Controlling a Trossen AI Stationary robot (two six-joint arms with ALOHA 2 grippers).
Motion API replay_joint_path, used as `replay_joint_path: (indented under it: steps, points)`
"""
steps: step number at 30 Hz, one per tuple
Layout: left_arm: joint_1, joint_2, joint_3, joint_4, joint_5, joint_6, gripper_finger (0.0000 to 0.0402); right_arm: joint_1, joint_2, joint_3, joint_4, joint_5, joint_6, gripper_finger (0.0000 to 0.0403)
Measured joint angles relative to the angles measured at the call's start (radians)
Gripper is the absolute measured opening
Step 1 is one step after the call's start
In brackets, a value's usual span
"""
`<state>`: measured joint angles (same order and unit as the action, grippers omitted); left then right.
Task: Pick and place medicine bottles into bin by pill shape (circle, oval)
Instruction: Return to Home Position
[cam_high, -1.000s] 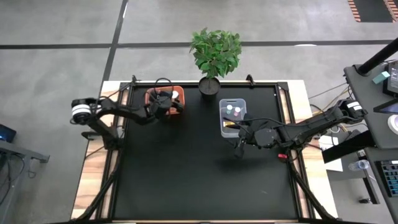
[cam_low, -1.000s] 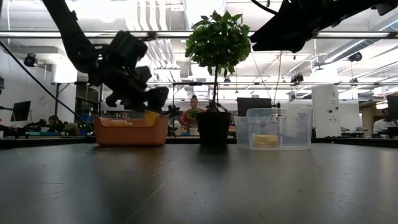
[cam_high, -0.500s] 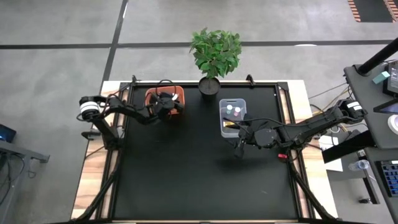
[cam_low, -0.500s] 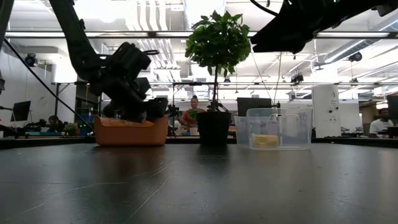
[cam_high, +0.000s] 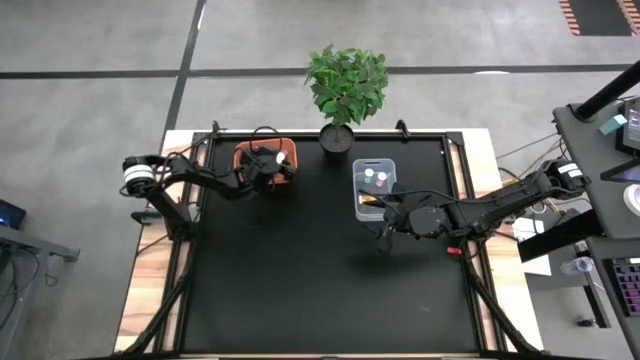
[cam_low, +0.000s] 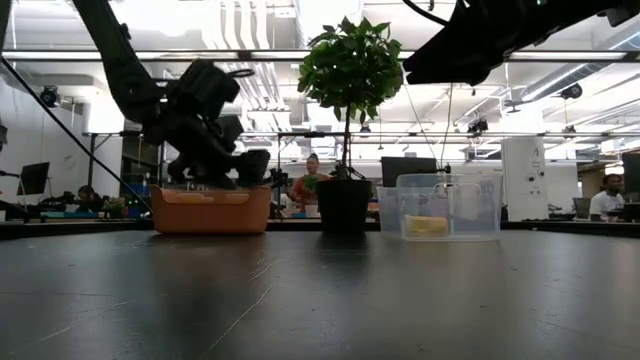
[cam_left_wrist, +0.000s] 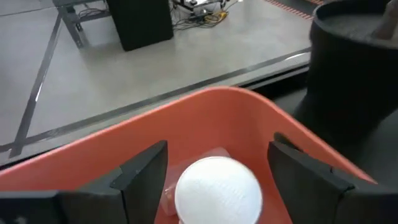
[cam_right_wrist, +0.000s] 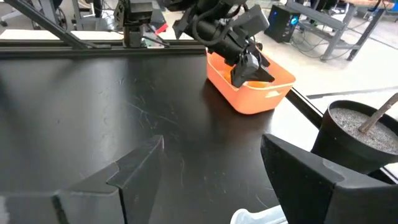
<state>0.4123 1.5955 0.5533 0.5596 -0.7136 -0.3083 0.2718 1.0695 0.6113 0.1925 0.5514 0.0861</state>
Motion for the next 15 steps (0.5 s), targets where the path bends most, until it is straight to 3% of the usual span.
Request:
replay_joint_path:
  steps: [8,15]
  points:
    - [-0.048,-0.177,0.001,-0.133,0.002,0.034,0.0260,0.000,-0.001,-0.043,0.091,-0.003,-0.113,0.0260]
    - [-0.258,-0.411,0.003,-0.187,0.006,0.198,0.0260,-0.014,-0.037,-0.164,0.261,-0.011,-0.225,0.0260]
